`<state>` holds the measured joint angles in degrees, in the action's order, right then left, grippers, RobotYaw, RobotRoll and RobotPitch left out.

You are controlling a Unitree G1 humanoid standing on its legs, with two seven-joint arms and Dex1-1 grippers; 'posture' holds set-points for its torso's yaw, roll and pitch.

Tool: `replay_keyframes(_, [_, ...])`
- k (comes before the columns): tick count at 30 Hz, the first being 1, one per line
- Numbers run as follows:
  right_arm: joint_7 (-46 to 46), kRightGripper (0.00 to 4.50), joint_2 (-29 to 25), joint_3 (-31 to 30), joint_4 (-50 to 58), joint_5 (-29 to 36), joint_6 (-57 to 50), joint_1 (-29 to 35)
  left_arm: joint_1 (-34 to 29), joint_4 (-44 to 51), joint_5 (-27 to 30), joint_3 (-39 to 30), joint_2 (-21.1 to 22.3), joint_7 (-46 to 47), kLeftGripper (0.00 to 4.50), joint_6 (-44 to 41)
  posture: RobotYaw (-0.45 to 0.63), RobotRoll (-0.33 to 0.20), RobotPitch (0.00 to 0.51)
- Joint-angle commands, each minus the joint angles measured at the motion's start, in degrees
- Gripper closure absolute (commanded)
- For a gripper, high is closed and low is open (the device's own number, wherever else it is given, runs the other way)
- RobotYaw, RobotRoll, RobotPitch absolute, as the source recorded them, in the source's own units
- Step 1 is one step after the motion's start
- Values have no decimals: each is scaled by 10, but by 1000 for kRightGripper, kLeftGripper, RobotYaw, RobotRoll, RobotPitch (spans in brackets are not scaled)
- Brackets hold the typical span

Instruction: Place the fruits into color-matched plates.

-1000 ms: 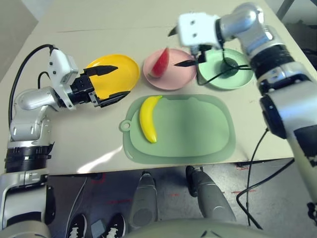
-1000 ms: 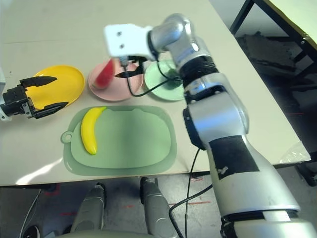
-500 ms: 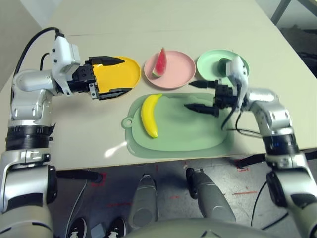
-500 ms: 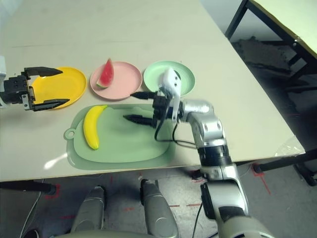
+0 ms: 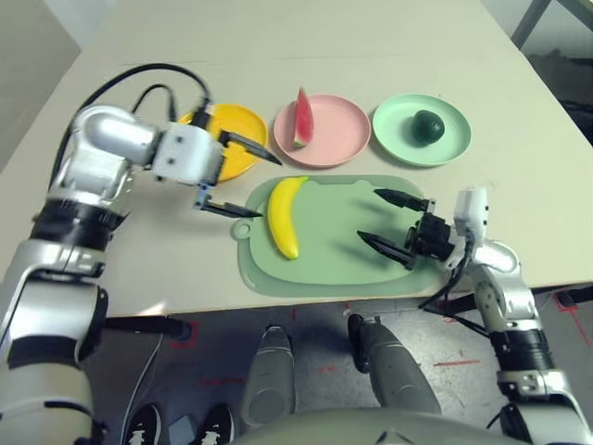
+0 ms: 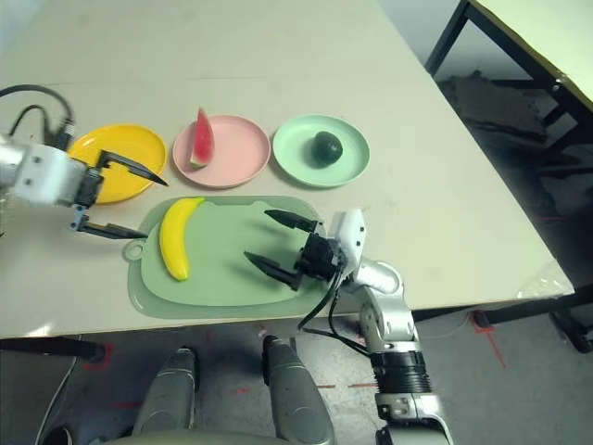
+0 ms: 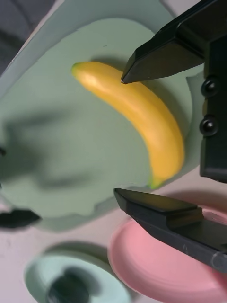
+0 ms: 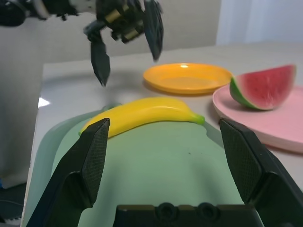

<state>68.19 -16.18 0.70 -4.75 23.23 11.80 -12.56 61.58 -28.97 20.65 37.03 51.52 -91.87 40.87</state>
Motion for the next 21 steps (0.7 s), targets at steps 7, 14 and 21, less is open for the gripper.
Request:
replay_keyframes(7, [113, 39, -65, -39, -28, 7, 105, 46, 127, -176, -32, 216, -56, -6, 0, 214, -182, 0, 247])
replay_keyframes(14, [112, 39, -70, -38, -38, 20, 98, 23, 161, -266, -40, 229, -114, -6, 0, 263, -204, 0, 245])
replay_keyframes(21, [84, 13, -64, -37, -30, 23, 87, 16, 155, -255, -28, 263, -114, -6, 191, 260, -203, 0, 246])
